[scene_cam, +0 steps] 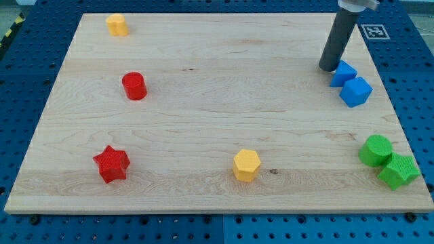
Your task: Move your arm to the bottom side of the yellow hexagon
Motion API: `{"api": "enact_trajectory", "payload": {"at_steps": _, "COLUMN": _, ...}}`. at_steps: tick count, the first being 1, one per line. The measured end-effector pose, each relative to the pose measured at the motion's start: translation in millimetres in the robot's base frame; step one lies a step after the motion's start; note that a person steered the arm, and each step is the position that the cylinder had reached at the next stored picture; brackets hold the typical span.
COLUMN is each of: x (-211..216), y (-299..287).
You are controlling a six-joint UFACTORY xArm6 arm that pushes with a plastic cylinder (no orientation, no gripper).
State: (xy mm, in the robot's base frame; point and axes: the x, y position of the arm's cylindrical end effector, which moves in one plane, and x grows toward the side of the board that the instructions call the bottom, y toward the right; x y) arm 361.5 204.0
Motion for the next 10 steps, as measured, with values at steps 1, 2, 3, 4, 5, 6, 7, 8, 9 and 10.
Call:
{"api": "enact_trajectory", "payload": {"at_steps": 1, "x": 8, "y": 0}}
{"api": "enact_trajectory", "payload": {"at_steps": 2, "x": 8, "y": 0}}
{"api": "enact_trajectory", "payload": {"at_steps": 3, "x": 9, "y": -8}}
{"api": "enact_trajectory", "payload": {"at_steps": 4, "x": 11, "y": -59}}
{"api": "enact_trajectory", "payload": {"at_steps": 5, "x": 34, "y": -113}}
{"api": "enact_trajectory", "payload": {"at_steps": 6, "x": 75, "y": -173}}
{"api": "enact_trajectory", "payload": {"at_steps": 7, "x": 130, "y": -222}}
{"api": "enact_trajectory", "payload": {"at_steps": 8, "x": 186, "y": -242}}
{"api": "enact_trajectory", "payload": {"at_steps": 9, "x": 236, "y": -241}}
{"api": "enact_trajectory", "payload": {"at_steps": 10, "x": 253, "y": -198}}
